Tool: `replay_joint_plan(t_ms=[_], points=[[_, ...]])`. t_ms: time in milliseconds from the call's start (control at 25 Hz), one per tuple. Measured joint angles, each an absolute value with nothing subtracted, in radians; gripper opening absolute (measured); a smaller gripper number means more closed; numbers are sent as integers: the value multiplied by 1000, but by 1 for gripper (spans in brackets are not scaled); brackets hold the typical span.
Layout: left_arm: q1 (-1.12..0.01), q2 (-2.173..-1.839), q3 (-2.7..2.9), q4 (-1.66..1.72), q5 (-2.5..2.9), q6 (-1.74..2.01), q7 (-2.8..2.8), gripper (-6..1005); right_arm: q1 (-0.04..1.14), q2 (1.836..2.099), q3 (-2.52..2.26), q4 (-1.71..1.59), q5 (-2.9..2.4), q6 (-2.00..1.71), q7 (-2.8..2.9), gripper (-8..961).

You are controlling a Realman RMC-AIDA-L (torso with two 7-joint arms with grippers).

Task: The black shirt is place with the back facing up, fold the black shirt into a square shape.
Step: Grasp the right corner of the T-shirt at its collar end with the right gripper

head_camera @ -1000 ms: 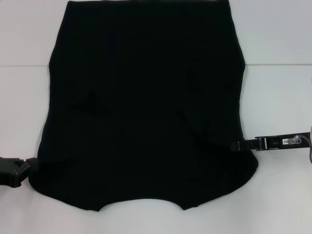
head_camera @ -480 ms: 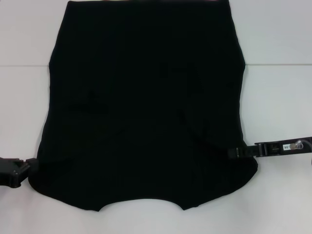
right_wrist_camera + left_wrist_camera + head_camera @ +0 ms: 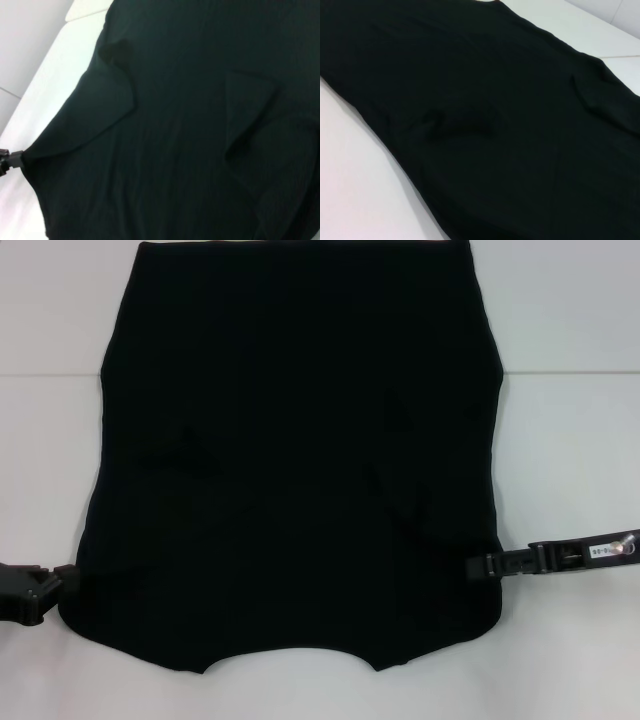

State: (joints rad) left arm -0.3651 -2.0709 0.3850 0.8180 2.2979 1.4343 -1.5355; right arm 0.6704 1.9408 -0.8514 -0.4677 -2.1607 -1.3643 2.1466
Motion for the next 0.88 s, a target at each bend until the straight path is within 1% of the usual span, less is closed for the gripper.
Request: replay_joint_plan(t_ms=[320,520,600,760,880], points=[[-365,-2071,388,819,2298,1435,-1536,8,654,1934,-819,-465,-2165,-1381,2169,728],[-366,-2071,392,819,2298,1436,-1535,7,647,1936,-813,-466,-2163,-1358,2164,728],[-366,-2071,392,819,2298,1436,-1535,7,644,1942,-813,-466,-2163,-1333,2155,540],[-366,-2071,393,818,2299,1435,-1535,7,644,1952,-816,-466,-2166,-1294,2140,451],[-367,-2071,393,818,2299,1436,-1535,7,641,1955,-813,-466,-2164,-1296,2127,383]])
